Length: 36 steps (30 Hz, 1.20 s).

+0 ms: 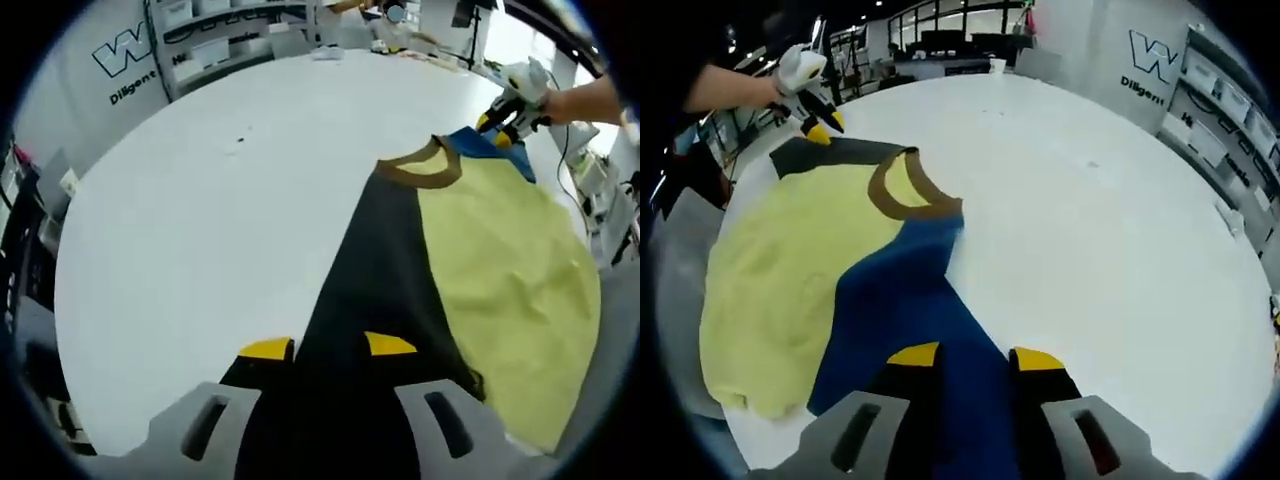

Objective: Fold the garment on the visible template until the final outline fits inside the template.

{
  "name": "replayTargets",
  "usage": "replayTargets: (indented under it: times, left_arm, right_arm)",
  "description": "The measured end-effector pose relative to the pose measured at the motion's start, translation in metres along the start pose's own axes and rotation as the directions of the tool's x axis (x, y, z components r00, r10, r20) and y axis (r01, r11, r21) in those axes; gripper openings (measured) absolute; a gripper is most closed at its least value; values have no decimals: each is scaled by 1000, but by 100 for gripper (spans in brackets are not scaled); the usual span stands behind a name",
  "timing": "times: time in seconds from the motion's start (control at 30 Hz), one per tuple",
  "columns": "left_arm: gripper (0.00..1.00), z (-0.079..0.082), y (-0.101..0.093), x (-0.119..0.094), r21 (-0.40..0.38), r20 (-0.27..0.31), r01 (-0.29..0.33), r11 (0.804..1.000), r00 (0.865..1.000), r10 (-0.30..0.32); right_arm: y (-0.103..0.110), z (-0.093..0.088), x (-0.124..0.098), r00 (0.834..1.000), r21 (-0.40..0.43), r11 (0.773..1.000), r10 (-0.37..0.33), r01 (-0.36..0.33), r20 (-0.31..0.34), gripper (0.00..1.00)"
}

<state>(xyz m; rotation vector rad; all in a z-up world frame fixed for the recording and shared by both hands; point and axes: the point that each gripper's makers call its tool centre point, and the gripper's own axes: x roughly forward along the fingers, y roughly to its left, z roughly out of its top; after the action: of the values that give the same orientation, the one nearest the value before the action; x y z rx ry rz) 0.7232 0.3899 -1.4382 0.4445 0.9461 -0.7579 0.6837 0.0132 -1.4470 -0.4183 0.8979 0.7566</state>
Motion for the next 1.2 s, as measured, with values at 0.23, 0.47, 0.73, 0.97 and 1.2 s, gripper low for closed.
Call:
replayTargets:
  times: [0.23, 0.47, 0.73, 0.97, 1.2]
  left_arm:
    - [23, -2, 0, 4, 0, -6, 9, 1000, 1000, -9]
    - [9, -1, 4, 5, 2, -9, 6, 1000, 1000, -6]
    - [8, 3, 38, 6, -32, -21, -96, 995, 995, 95]
    - [8, 10, 62, 11, -39, -28, -149, 988, 989, 148]
    - [8, 19, 79, 15, -57, -34, -187, 981, 982, 185]
  right_arm:
    - [-4, 1, 0, 1000, -12, 1000, -15, 15, 3, 3]
    - [-8, 4, 2, 999, -67, 997, -32, 31, -11, 0]
    - [-44, 12, 9, 992, -32, 992, -119, 118, -29, 0]
    - [-75, 27, 19, 985, -26, 986, -167, 167, -37, 0]
    - [-95, 46, 29, 982, -29, 982, -185, 184, -36, 0]
